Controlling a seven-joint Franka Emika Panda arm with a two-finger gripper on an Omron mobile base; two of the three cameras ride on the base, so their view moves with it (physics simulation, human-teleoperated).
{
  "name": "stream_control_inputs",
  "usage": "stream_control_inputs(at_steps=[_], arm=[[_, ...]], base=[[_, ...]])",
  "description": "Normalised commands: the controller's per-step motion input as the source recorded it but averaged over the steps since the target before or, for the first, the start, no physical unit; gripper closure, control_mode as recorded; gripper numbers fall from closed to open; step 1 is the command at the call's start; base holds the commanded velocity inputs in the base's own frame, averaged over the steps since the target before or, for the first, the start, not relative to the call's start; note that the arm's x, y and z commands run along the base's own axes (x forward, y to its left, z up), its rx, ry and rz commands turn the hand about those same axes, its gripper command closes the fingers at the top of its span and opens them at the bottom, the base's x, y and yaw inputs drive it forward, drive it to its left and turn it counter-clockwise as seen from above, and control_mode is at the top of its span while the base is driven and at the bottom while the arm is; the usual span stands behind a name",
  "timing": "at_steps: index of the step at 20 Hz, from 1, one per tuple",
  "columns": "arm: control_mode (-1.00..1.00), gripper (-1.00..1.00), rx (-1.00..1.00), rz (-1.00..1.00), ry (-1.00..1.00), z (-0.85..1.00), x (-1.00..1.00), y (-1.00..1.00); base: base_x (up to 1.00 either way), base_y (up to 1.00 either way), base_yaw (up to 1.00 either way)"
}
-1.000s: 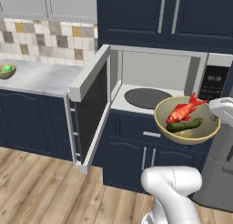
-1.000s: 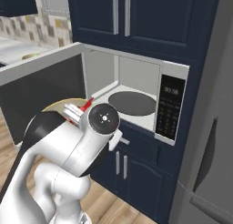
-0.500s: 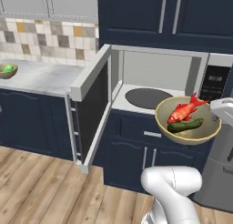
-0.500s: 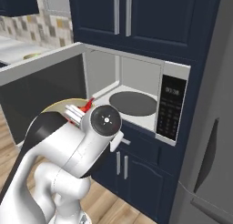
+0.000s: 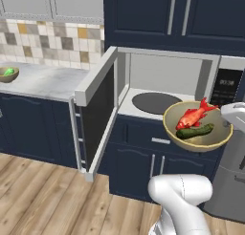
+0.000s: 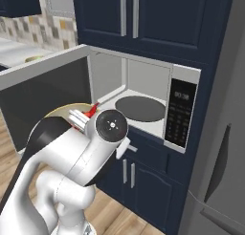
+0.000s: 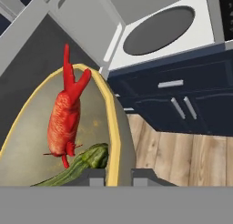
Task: Place the bowl containing the squash and fish in the microwave. Close the microwave door and press the start button to microwave the meal.
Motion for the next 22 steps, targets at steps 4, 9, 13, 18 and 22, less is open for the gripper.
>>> stream_control_inputs(at_steps=[4, 9, 13, 18, 22], arm=[[-1.00, 1.00, 0.00, -0.01, 0.00, 0.00, 0.21, 0.00], [-1.00, 1.00, 0.00, -0.03, 0.00, 0.00, 0.28, 0.00], [-1.00, 1.00, 0.00, -0.10, 0.00, 0.00, 0.43, 0.00], [-1.00, 1.00, 0.00, -0.29, 0.00, -0.03, 0.20, 0.00], [-1.00, 1.00, 0.00, -0.38, 0.00, -0.19, 0.14, 0.00]], base=[[0.00, 0.00, 0.00], [0.00, 0.00, 0.00], [0.00, 0.00, 0.00], [0.00, 0.00, 0.00], [0.00, 0.00, 0.00]])
